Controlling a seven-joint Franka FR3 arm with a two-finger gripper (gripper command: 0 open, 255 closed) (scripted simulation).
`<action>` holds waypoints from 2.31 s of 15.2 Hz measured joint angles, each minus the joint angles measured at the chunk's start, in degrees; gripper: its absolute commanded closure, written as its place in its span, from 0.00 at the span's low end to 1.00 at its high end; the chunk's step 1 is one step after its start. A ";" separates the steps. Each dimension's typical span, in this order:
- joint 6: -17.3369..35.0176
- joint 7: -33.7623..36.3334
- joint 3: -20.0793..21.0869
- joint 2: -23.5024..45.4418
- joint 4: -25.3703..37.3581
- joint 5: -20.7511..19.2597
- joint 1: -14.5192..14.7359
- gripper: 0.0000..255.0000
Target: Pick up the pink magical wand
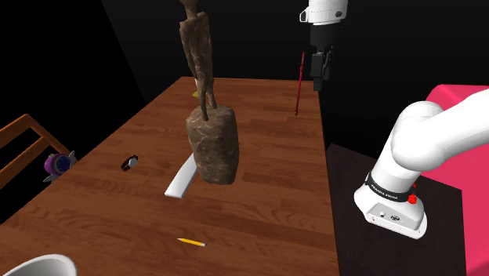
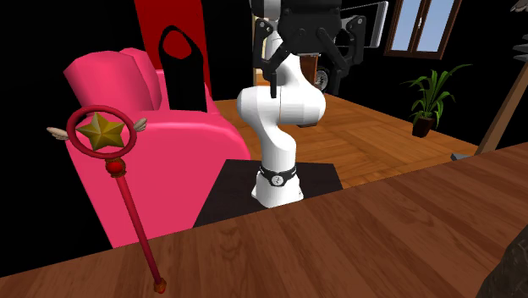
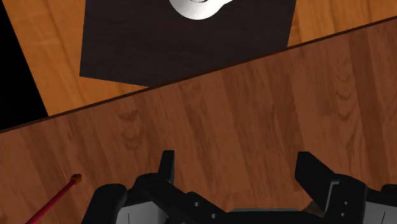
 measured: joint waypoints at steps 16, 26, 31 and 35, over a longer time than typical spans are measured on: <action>23.65 -12.08 -5.89 4.91 -0.59 -19.71 -5.39 0.00; 36.81 -14.26 -8.48 9.03 -0.84 -26.72 -7.59 0.00; 39.23 -13.53 -8.66 9.05 -3.19 -27.31 -7.80 1.00; 39.43 -13.47 -8.67 9.08 -3.26 -27.36 -7.82 1.00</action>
